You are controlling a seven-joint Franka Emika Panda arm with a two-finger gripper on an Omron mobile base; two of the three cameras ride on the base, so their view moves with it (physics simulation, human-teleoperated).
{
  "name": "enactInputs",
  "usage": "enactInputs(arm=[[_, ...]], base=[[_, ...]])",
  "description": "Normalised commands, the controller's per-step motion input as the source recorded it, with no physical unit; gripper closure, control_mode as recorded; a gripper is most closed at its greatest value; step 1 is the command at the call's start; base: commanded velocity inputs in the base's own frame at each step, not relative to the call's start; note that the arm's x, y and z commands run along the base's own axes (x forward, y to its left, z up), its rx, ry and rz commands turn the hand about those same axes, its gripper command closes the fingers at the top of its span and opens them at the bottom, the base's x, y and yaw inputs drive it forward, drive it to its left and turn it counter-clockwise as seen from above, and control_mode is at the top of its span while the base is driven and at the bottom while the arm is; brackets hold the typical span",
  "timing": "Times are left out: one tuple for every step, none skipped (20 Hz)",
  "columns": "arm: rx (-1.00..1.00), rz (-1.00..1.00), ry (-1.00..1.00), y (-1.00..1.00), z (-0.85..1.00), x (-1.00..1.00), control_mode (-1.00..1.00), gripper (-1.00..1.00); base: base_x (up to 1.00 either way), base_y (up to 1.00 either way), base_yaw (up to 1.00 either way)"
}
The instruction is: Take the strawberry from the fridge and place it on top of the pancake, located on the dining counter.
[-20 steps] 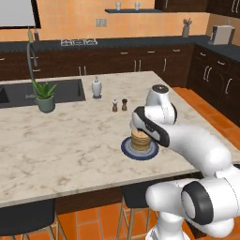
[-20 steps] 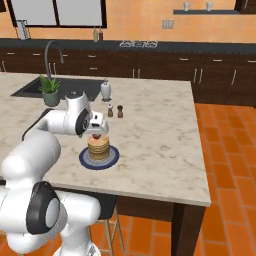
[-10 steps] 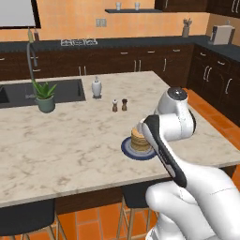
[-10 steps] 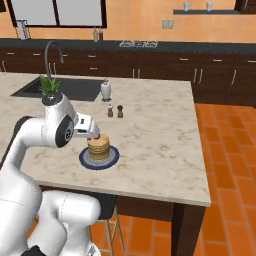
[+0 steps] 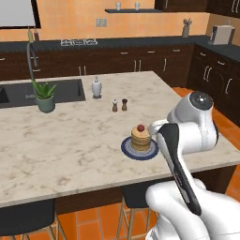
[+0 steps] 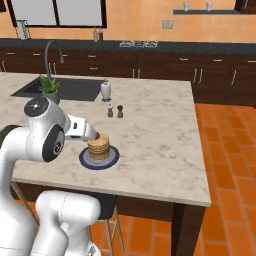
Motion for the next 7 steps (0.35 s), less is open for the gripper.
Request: enactInputs(arm=[[0.00,0.00,-0.05,-0.21,0.64,-0.33,-1.00,-1.00],[0.00,0.00,0.00,-0.20,0.56,-0.21,-1.00,-1.00],[0.00,0.00,0.00,-0.11,0.54,-0.20,-1.00,-1.00],[0.00,0.00,0.00,-0.10,0.48,-0.13,-1.00,-1.00],[0.00,0.00,0.00,-0.06,0.47,-0.06,-1.00,-1.00],[0.00,0.00,0.00,-0.01,0.56,-0.13,-1.00,-1.00],[0.00,0.00,0.00,-0.04,0.50,-0.15,-1.00,-1.00]], base=[[0.00,0.00,0.00],[0.00,0.00,0.00],[0.00,0.00,0.00],[0.00,0.00,0.00],[0.00,0.00,0.00],[0.00,0.00,0.00],[0.00,0.00,0.00]])
